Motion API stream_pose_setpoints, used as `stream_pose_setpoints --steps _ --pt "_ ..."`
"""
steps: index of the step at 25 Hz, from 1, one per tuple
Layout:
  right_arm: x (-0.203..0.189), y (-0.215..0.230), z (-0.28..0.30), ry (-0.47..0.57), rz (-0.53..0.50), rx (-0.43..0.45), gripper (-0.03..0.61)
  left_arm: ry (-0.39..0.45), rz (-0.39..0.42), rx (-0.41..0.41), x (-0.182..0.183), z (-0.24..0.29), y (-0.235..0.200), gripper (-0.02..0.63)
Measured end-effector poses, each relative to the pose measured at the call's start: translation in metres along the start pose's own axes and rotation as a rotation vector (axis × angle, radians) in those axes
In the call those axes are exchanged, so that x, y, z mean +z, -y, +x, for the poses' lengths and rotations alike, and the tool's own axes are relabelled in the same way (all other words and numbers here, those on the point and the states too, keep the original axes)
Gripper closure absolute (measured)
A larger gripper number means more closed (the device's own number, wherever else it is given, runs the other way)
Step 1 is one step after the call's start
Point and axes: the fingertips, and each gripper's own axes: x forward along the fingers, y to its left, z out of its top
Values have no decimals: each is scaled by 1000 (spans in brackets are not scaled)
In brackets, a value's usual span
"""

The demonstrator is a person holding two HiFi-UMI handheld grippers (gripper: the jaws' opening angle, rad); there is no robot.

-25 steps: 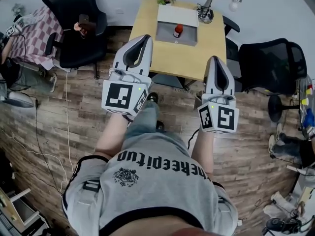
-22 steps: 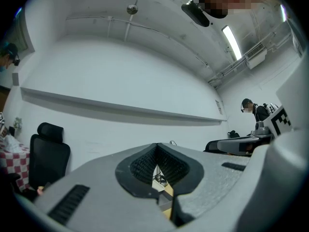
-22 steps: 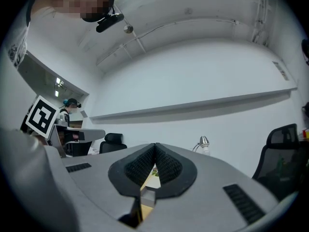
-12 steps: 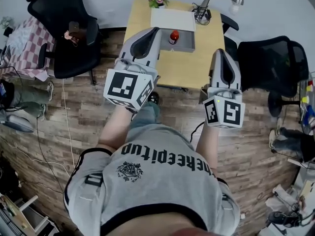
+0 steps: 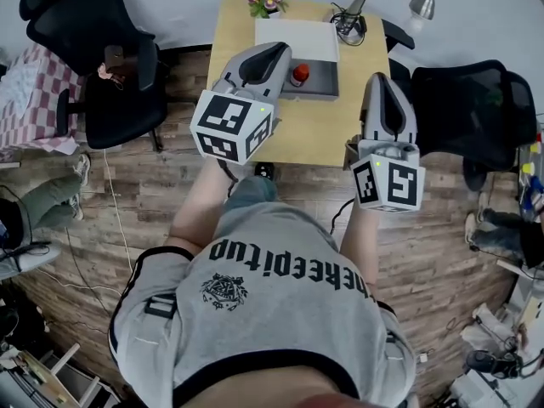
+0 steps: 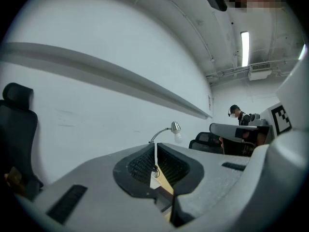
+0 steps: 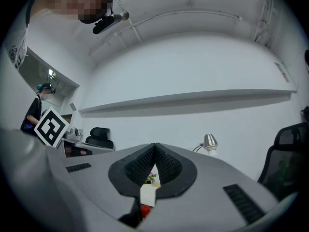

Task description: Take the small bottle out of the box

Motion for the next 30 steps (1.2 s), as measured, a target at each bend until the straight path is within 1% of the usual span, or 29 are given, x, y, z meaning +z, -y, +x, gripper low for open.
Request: stream_pose_setpoints --steps 3,11,16,18,21,24,30 --pt "-14 5 19 -28 10 -9 577 -89 -19 -39 -27 25 -9 597" --pt "-48 10 55 -113 24 -36 576 -371 -23 -155 -113 70 -23 469" --pt "-67 17 64 -158 41 -64 577 -500 -8 -200 -160 87 -27 424" --pt "-72 21 67 -172 46 -71 577 -550 -4 -214 -178 93 -28 416" --pt "-80 27 69 -189 49 -90 577 -606 -7 -226 -201 102 -29 413" --pt "-85 34 68 -203 47 -110 577 -639 -11 -229 -217 109 -29 411" --pt "-94 50 70 -233 49 -159 577 -712 19 -246 -245 124 -30 400"
